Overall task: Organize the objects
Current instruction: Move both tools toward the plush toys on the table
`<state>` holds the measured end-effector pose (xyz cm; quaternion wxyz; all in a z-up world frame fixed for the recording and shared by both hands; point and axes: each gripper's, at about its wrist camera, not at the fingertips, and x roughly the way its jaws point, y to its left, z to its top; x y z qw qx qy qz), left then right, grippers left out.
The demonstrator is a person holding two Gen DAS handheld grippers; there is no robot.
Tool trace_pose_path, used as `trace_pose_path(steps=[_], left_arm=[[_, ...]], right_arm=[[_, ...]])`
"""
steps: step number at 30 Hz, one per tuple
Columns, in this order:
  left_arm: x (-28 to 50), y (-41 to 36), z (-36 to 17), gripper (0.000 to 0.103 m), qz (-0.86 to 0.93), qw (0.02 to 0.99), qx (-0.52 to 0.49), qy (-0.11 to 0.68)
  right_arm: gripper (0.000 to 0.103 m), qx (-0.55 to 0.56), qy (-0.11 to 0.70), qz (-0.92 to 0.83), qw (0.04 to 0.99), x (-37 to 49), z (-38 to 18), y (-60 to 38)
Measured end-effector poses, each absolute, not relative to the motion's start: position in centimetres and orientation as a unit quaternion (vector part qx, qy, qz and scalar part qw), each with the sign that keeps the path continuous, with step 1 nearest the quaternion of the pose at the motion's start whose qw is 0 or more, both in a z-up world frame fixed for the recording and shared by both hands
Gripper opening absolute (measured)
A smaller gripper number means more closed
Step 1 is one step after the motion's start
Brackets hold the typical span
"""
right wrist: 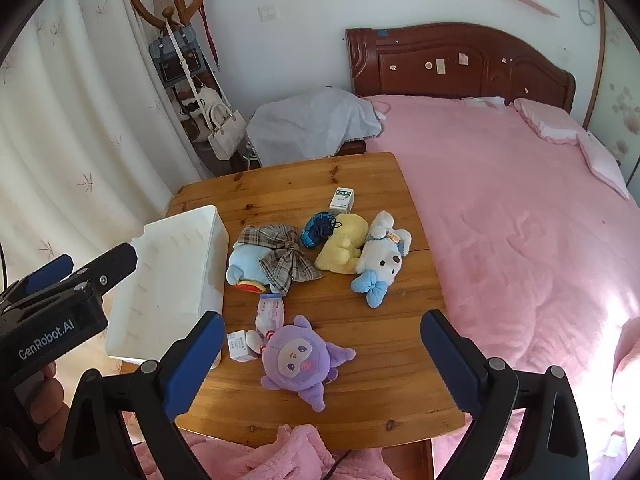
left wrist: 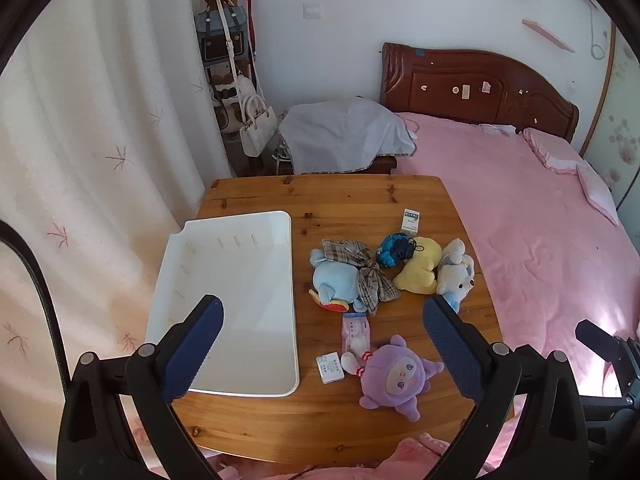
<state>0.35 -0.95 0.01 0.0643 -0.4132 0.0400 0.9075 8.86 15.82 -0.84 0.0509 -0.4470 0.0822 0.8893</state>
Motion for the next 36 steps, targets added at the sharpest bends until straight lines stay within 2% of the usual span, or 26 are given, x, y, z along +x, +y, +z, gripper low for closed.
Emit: trace_pose_path(steps=[11, 15, 22, 36], left_arm=[[-0.5, -1.2, -0.6, 0.1, 0.905, 0.099, -0.409, 0.059], [-1.0, -1.0, -0.7, 0.1, 0.895, 0.175, -0.405, 0.062], [-1.3, 0.5, -1.1, 0.1, 0.888, 0.186, -0.414, 0.066], [-1.8, 4.3, -0.9, 0.1, 0.89, 0.117, -0.441, 0.023]], right_arm=[[0.099, -0.435, 0.074, 0.896, 0.058, 9.4, -1.2, 13.7], [0.099, -0.426, 0.066, 0.901, 0.058, 9.5, -0.7, 13.3], [0.099, -0.41, 0.051, 0.91, 0.042, 9.1, -0.1, 14.0], [0.099, -0.403, 0.008, 0.914, -0.041, 6.2, 0.3, 19.5]])
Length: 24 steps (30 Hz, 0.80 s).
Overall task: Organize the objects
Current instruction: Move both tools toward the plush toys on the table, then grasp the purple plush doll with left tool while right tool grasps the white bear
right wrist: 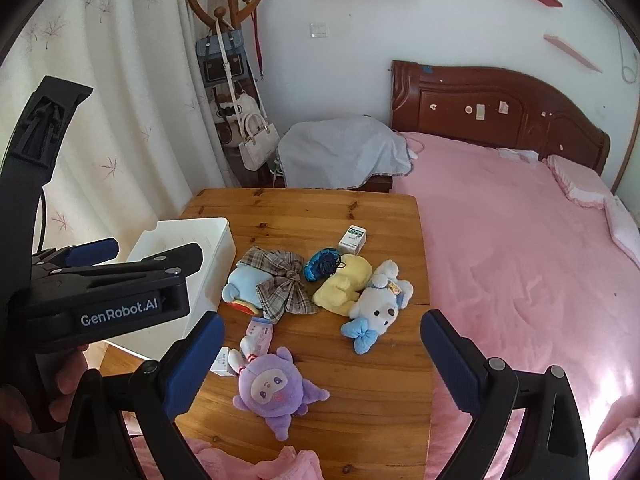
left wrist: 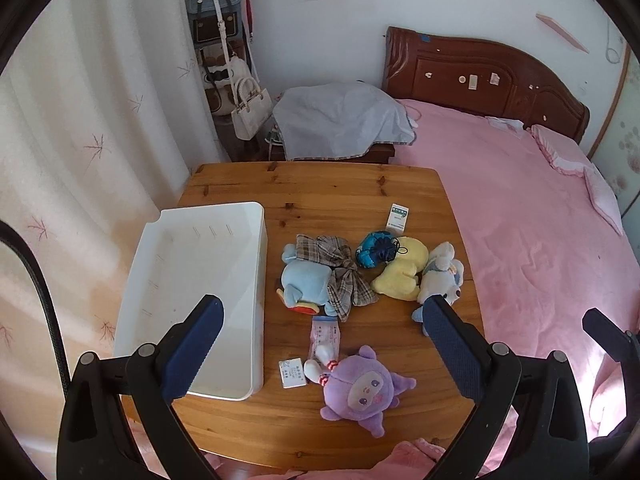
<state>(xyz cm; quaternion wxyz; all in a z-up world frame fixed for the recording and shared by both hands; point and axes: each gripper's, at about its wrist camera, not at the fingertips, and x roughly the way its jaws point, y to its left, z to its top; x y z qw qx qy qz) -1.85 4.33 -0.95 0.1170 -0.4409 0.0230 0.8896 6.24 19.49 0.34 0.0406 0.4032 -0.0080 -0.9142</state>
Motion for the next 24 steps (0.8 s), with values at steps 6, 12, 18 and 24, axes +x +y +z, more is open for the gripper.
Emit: trace_pose_path(steps=[6, 12, 18, 24], left_arm=[[-1.7, 5.8, -1.6, 0.1, 0.884, 0.068, -0.463, 0.002], [-1.4, 6.8, -2.8, 0.1, 0.874, 0.006, -0.486, -0.015], [-1.4, 7.5, -4.2, 0.1, 0.854, -0.056, -0.516, -0.038], [-1.7, 8.3, -5.7, 0.1, 0.832, -0.096, -0.544, -0.041]], right_arm=[[0.099, 0.412, -0.009, -0.906, 0.096, 4.8, 0.0, 22.3], [0.099, 0.406, -0.027, -0.901, 0.153, 3.6, -0.7, 25.0], [0.099, 0.402, -0.063, -0.893, 0.194, 1.4, -2.4, 27.4], [0.099, 0.434, -0.095, -0.87, 0.215, -2.2, -4.3, 28.8]])
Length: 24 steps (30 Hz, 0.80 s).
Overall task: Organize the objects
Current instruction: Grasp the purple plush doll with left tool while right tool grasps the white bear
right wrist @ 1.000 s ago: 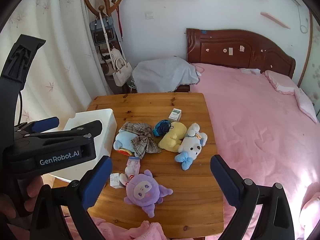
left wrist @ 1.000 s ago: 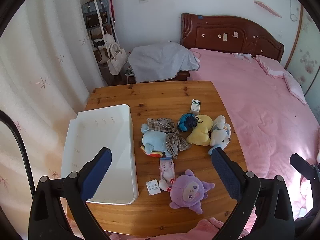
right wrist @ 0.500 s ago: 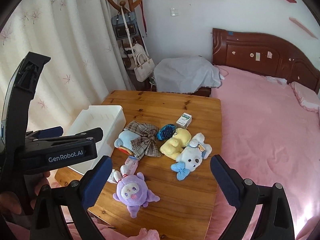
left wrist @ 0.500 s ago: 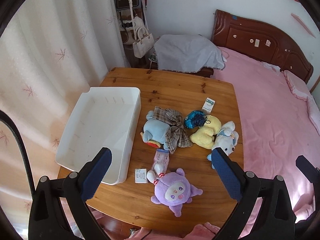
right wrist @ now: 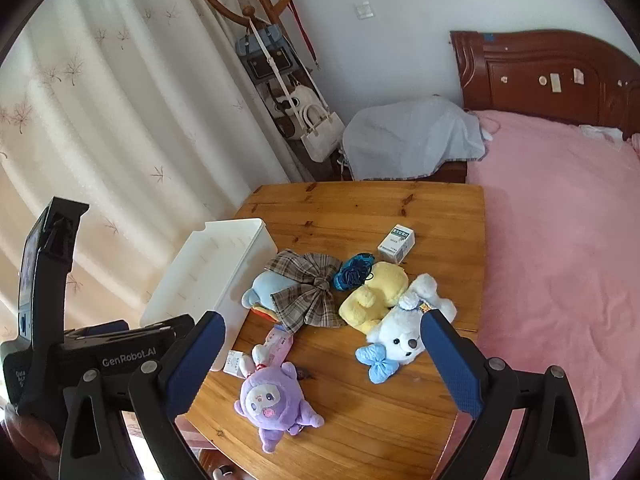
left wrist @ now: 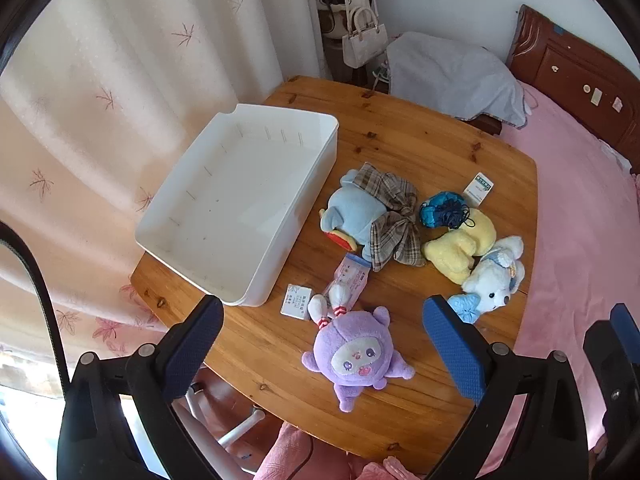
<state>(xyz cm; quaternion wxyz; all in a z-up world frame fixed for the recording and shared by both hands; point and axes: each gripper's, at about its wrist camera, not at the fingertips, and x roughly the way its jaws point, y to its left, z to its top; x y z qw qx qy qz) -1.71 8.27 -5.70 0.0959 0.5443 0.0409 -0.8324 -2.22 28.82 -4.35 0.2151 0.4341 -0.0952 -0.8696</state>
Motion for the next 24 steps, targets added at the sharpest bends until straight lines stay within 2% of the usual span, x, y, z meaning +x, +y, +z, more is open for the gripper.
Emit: trace_pose_path(steps=[10, 24], left_arm=[[-3.1, 10.0, -10.2, 0.1, -0.789, 0.127, 0.601, 0.005], [-5.0, 11.1, -18.8, 0.1, -0.72, 0.129, 0.681, -0.022]], right_arm=[[0.099, 0.489, -0.15, -0.838, 0.193, -7.8, -8.8, 30.3], [0.099, 0.607, -0.278, -0.733, 0.131, -11.6, -19.5, 33.1]])
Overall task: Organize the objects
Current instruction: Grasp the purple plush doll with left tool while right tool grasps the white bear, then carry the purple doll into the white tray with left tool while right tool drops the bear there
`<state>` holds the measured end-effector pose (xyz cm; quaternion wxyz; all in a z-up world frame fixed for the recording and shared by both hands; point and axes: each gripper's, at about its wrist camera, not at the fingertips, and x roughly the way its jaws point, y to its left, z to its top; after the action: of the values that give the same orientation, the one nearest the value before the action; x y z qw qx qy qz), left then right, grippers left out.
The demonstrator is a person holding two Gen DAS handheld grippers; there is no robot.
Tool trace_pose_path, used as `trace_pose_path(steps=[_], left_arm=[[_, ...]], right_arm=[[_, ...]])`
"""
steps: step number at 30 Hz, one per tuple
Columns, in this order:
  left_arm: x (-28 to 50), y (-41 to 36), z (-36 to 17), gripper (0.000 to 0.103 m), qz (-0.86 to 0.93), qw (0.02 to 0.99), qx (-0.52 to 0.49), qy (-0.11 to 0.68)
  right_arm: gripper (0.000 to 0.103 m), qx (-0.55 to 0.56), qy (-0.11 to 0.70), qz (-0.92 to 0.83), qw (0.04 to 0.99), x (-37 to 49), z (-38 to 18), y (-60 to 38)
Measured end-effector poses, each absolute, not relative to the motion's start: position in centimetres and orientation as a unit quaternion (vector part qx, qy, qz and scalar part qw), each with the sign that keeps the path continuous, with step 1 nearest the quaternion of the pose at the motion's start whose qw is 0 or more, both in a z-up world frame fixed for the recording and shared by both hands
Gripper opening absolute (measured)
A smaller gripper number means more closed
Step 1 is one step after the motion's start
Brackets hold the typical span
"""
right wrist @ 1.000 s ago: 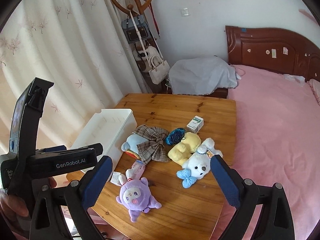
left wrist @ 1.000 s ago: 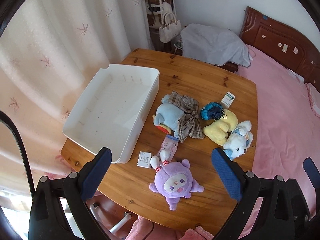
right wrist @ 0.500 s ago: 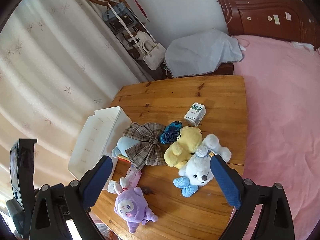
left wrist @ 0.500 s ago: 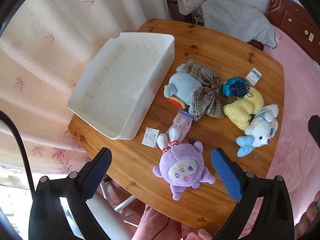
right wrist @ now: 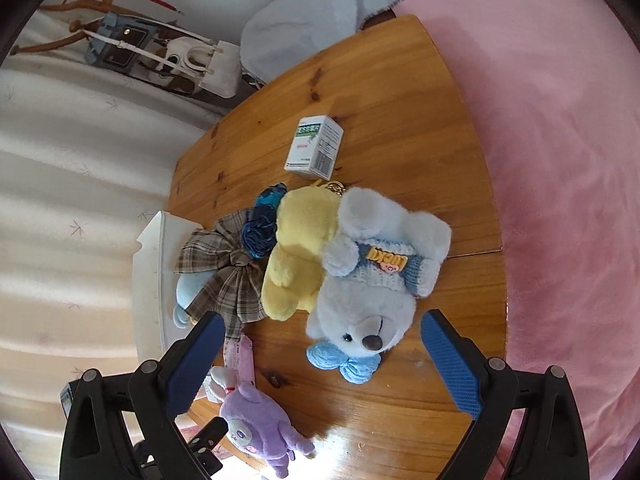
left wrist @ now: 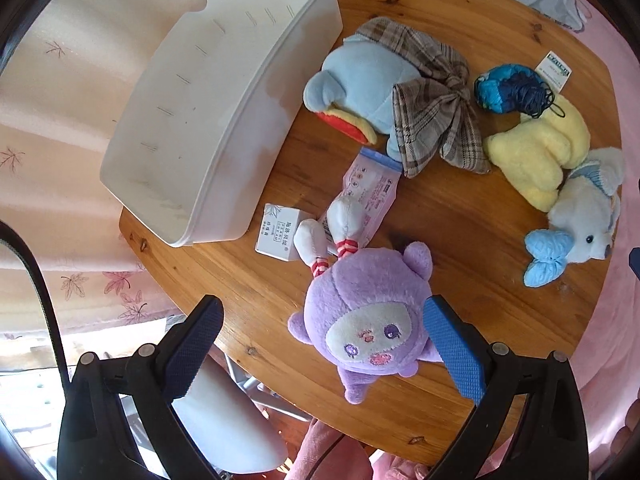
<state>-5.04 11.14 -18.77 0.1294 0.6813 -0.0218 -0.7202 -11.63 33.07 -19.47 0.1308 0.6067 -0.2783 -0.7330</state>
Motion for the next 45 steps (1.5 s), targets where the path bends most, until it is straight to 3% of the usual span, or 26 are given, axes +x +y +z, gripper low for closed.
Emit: trace_pose_path(steps=[12, 15, 28, 30, 45], left_arm=[[-5.4, 11.0, -22.4, 0.101, -0.693, 0.113, 0.712, 0.0], [-5.8, 11.2, -23.0, 0.101, -0.685, 0.105, 0.721, 0.001], [-6.2, 10.3, -25.6, 0.095, -0.643, 0.079, 0.762, 0.021], [-6.2, 10.0, -25.9, 0.095, -0.64, 0.08, 0.764, 0.02], [-4.9, 8.0, -25.7, 0.089, -0.631, 0.081, 0.77, 0.038]], right_arm=[[0.098, 0.635, -0.3, -0.702, 0.115, -12.9, -22.8, 33.3], [0.089, 0.647, -0.297, -0.694, 0.107, -13.0, -23.2, 33.0], [0.075, 0.672, -0.285, -0.677, 0.096, -13.1, -24.6, 32.1], [0.069, 0.675, -0.291, -0.672, 0.094, -13.1, -24.9, 32.3], [0.06, 0.659, -0.292, -0.688, 0.086, -11.8, -23.7, 33.1]])
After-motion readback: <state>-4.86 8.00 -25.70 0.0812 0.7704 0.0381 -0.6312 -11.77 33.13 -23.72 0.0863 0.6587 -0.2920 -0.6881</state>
